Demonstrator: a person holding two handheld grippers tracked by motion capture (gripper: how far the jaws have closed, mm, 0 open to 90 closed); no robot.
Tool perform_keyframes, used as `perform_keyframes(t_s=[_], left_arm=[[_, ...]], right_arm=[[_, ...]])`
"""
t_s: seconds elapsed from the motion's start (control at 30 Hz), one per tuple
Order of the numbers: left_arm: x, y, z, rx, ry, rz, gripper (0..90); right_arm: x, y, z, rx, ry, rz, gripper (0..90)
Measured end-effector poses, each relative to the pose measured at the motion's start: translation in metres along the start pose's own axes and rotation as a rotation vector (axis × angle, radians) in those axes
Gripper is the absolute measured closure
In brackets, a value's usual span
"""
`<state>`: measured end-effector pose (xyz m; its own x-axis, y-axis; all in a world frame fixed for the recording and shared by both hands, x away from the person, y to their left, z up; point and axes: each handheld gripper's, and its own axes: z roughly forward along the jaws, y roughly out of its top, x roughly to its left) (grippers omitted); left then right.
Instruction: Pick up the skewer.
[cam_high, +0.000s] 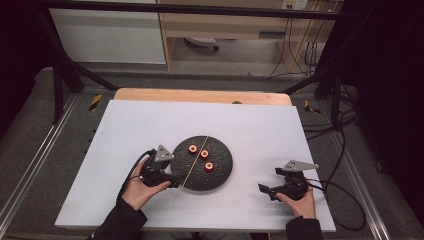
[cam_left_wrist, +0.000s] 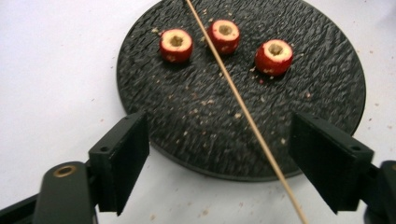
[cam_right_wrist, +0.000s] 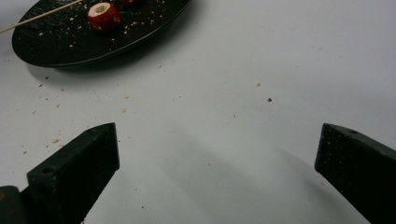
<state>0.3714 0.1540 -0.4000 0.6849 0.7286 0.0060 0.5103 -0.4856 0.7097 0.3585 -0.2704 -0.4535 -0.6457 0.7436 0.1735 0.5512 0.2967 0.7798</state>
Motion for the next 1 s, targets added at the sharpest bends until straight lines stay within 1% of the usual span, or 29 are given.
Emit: perform_keyframes(t_s=[0.23, 0.4, 0.43, 0.47, 0.5, 0.53, 0.57, 0.6, 0.63, 0.67, 0.77, 0.87, 0.9, 0.93, 1.0], left_arm=[[-0.007, 0.011, 0.012, 0.031, 0.01, -0.006, 26.0], [-0.01, 0.016, 0.021, 0.059, 0.018, -0.01, 33.2], [-0.011, 0.017, 0.023, 0.067, 0.015, -0.011, 33.2], [-0.011, 0.018, 0.025, 0.074, 0.012, -0.015, 35.0], [-0.012, 0.019, 0.026, 0.08, 0.011, -0.017, 35.0], [-0.013, 0.02, 0.028, 0.084, 0.009, -0.02, 37.6], [-0.014, 0.02, 0.029, 0.09, 0.004, -0.023, 37.6], [-0.014, 0.021, 0.031, 0.091, 0.002, -0.025, 39.6], [-0.014, 0.021, 0.033, 0.093, 0.003, -0.024, 39.6], [-0.015, 0.022, 0.034, 0.1, 0.003, -0.023, 42.2], [-0.015, 0.023, 0.039, 0.115, 0.006, -0.029, 44.9], [-0.016, 0.025, 0.043, 0.143, 0.006, -0.035, 49.6], [-0.016, 0.025, 0.044, 0.152, 0.006, -0.036, 49.6], [-0.016, 0.025, 0.045, 0.16, 0.011, -0.033, 52.0], [-0.018, 0.026, 0.047, 0.175, 0.014, -0.028, 53.3]], right_arm=[[0.0, 0.0, 0.0, 0.001, 0.0, 0.003, 0.7], [0.0, 0.0, 0.0, 0.0, 0.002, 0.004, 0.7], [0.0, 0.0, 0.0, 0.0, 0.002, 0.004, 0.7], [0.0, 0.0, 0.0, 0.001, 0.001, 0.005, 0.7], [0.0, 0.0, 0.0, 0.001, 0.001, 0.005, 0.7], [0.0, 0.0, 0.001, 0.0, 0.002, 0.004, 0.7], [0.0, 0.0, 0.001, 0.0, 0.002, 0.004, 0.7], [0.0, 0.0, 0.001, 0.0, 0.003, 0.004, 0.7], [0.0, 0.0, 0.001, 0.0, 0.003, 0.004, 0.7], [0.0, 0.0, 0.001, 0.0, 0.004, 0.004, 0.7], [0.0, 0.0, 0.001, 0.0, 0.005, 0.004, 0.7], [0.0, 0.0, 0.001, -0.001, 0.006, 0.004, 0.7], [0.0, 0.0, 0.001, -0.001, 0.006, 0.004, 0.7], [0.0, 0.0, 0.001, 0.0, 0.007, 0.005, 0.7], [0.0, 0.0, 0.001, 0.001, 0.007, 0.005, 0.7]])
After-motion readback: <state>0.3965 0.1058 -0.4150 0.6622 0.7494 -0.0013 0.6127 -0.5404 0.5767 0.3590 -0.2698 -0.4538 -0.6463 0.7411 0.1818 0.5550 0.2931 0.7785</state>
